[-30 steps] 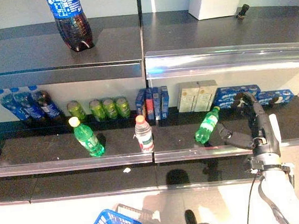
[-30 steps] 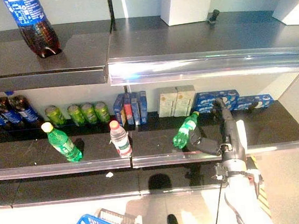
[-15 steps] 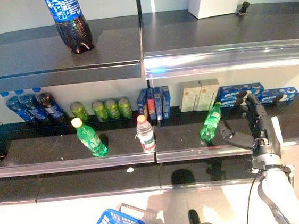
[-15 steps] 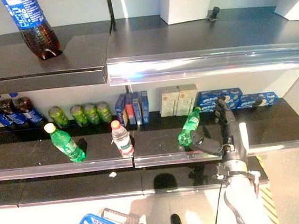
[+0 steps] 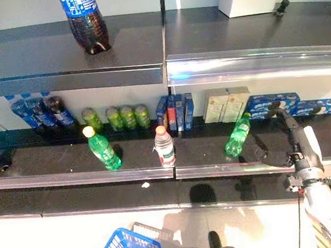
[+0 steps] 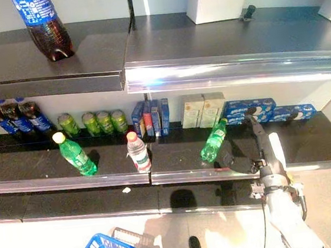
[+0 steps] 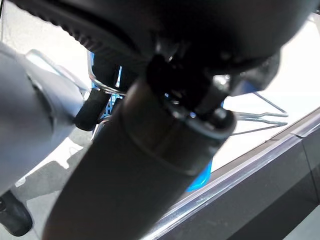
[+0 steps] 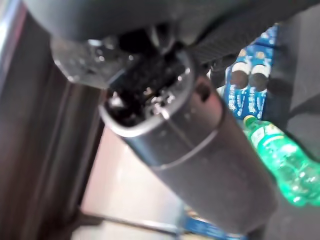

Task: Pick up the drink and place into the basket.

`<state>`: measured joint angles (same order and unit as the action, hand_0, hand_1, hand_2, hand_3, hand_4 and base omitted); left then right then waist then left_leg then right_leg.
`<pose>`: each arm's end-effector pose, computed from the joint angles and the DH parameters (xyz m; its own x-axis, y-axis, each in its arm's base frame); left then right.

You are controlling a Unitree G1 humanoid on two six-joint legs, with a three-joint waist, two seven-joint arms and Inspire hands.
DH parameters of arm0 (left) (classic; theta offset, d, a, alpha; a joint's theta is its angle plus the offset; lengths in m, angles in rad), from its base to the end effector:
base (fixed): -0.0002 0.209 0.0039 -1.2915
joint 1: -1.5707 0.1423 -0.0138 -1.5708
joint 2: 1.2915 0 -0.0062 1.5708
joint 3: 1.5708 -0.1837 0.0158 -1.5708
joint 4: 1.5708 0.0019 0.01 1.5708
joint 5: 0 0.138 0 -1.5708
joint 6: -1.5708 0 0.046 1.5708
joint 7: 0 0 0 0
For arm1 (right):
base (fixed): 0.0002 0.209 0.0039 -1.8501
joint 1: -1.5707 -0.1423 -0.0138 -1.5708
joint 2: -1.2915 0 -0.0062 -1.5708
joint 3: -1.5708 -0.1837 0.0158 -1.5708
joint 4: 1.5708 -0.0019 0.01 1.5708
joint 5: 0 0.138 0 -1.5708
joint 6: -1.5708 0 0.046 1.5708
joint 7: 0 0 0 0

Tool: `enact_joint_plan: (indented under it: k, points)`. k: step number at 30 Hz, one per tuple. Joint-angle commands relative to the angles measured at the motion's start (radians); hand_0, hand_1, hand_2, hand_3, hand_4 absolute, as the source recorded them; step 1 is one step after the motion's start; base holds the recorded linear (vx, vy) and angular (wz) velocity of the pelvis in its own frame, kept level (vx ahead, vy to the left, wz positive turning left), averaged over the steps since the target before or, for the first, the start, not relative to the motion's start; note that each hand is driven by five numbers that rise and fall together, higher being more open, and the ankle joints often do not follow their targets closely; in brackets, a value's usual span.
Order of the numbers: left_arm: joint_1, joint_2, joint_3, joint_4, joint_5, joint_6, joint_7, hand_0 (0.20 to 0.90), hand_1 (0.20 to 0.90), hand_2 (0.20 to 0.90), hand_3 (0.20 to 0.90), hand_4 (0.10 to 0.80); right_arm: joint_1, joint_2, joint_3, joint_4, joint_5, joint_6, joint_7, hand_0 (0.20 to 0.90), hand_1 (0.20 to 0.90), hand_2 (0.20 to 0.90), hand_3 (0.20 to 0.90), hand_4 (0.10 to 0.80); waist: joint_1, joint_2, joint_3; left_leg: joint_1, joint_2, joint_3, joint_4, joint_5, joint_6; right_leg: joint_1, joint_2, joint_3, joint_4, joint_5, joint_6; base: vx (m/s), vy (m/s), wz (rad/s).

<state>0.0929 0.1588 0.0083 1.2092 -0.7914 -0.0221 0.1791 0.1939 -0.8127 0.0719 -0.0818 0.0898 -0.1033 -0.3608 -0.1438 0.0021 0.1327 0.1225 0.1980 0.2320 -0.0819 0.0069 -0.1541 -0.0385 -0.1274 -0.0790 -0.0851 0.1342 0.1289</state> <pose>0.0413 0.2081 -0.1230 0.1516 0.2977 -0.9426 -0.7379 0.6686 0.0925 0.1671 -0.2726 0.0773 0.9800 -0.1511 0.1291 0.1988 0.7488 -0.6323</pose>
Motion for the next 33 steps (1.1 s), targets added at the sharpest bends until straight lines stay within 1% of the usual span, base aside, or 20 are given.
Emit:
enact_joint_plan:
  k: [1,2,8,10,11,12,13,16,21,24,29,33]
  points:
    - [-0.062,0.105,0.017,-0.020,0.009,-0.039,-0.013,0.300,0.300,0.300,0.200,0.100,-0.174,-0.076,-0.138,0.008,-0.087,-0.048,-0.007,0.900,0.900,0.900,0.900,0.800,0.021,-0.052,0.043,-0.057,0.045,-0.019,0.110,-0.017,0.026,-0.049,-0.024,-0.017,0.185,-0.121,0.013,-0.063,-0.073,0.10]
    - [-0.074,0.119,0.013,-0.025,0.002,-0.034,-0.009,0.300,0.300,0.300,0.200,0.100,-0.180,-0.113,-0.137,0.039,-0.095,-0.042,-0.006,0.900,0.900,0.900,0.900,0.800,0.026,-0.058,0.055,-0.071,0.048,-0.024,0.113,-0.013,0.025,-0.059,-0.021,-0.020,0.191,-0.123,0.011,-0.094,-0.090,0.13]
    - [-0.123,0.163,-0.016,-0.056,-0.030,-0.015,-0.008,0.300,0.300,0.300,0.200,0.100,-0.220,-0.226,-0.099,0.116,-0.222,-0.023,-0.031,0.900,0.900,0.900,0.900,0.800,0.039,-0.070,0.118,-0.143,0.061,-0.052,0.136,0.000,0.021,-0.114,-0.009,-0.033,0.218,-0.128,0.003,-0.141,-0.093,0.13]
    - [-0.137,0.173,-0.034,-0.072,-0.049,-0.010,-0.003,0.300,0.300,0.300,0.200,0.100,-0.256,-0.272,-0.071,0.133,-0.254,-0.017,-0.044,0.900,0.900,0.900,0.900,0.800,0.046,-0.071,0.144,-0.165,0.062,-0.062,0.138,0.005,0.021,-0.128,-0.004,-0.034,0.218,-0.126,0.001,-0.135,-0.077,0.01]
    - [-0.143,0.177,-0.045,-0.080,-0.058,-0.011,0.001,0.300,0.300,0.300,0.200,0.100,-0.282,-0.305,-0.056,0.137,-0.281,-0.012,-0.036,0.900,0.900,0.900,0.900,0.800,0.050,-0.070,0.156,-0.177,0.063,-0.068,0.139,0.009,0.021,-0.137,-0.002,-0.035,0.220,-0.126,0.000,-0.101,-0.055,-0.02]
    - [-0.144,0.178,-0.046,-0.080,-0.060,-0.013,0.000,0.300,0.300,0.300,0.200,0.100,-0.288,-0.312,-0.052,0.138,-0.286,-0.010,-0.034,0.900,0.900,0.900,0.900,0.800,0.051,-0.070,0.159,-0.180,0.063,-0.069,0.139,0.010,0.021,-0.140,-0.002,-0.035,0.221,-0.126,0.000,-0.133,-0.063,0.00]
    - [-0.152,0.186,-0.054,-0.085,-0.068,-0.015,-0.005,0.300,0.300,0.300,0.200,0.100,-0.323,-0.355,-0.031,0.144,-0.317,-0.002,-0.013,0.900,0.900,0.900,0.900,0.800,0.058,-0.070,0.174,-0.197,0.062,-0.075,0.142,0.014,0.020,-0.152,-0.001,-0.036,0.222,-0.126,0.000,-0.114,-0.045,0.00]
    - [-0.162,0.194,-0.063,-0.092,-0.078,-0.020,-0.009,0.300,0.300,0.300,0.200,0.100,-0.372,-0.422,0.013,0.155,-0.353,0.008,0.028,0.900,0.900,0.900,0.900,0.800,0.066,-0.067,0.192,-0.221,0.059,-0.086,0.145,0.021,0.020,-0.165,0.000,-0.041,0.222,-0.123,-0.001,-0.094,-0.030,0.02]
    - [-0.165,0.209,-0.066,-0.107,-0.076,-0.018,-0.015,0.300,0.300,0.300,0.200,0.100,-0.432,-0.477,0.090,0.176,-0.427,0.020,0.080,0.900,0.900,0.900,0.900,0.800,0.081,-0.064,0.207,-0.245,0.052,-0.097,0.143,0.029,0.019,-0.179,-0.004,-0.052,0.219,-0.120,0.001,-0.056,-0.020,0.08]
    - [-0.170,0.219,-0.063,-0.110,-0.076,-0.012,-0.022,0.300,0.300,0.300,0.200,0.100,-0.472,-0.502,0.131,0.184,-0.435,0.014,0.104,0.900,0.900,0.900,0.900,0.800,0.087,-0.062,0.215,-0.260,0.051,-0.103,0.148,0.032,0.019,-0.186,-0.006,-0.057,0.220,-0.120,0.000,-0.040,-0.014,0.03]
    - [-0.166,0.223,-0.056,-0.127,-0.063,-0.001,-0.025,0.300,0.300,0.300,0.200,0.100,-0.504,-0.509,0.169,0.198,-0.472,0.008,0.119,0.900,0.900,0.900,0.900,0.800,0.098,-0.061,0.220,-0.274,0.048,-0.107,0.152,0.035,0.019,-0.187,-0.005,-0.062,0.219,-0.121,0.001,-0.003,-0.002,0.01]
    - [-0.171,0.227,-0.055,-0.131,-0.056,0.002,-0.029,0.300,0.300,0.300,0.200,0.100,-0.516,-0.508,0.199,0.195,-0.517,0.003,0.177,0.900,0.900,0.900,0.900,0.800,0.106,-0.063,0.228,-0.287,0.048,-0.112,0.160,0.037,0.017,-0.191,-0.007,-0.070,0.220,-0.120,0.001,-0.002,-0.029,0.06]
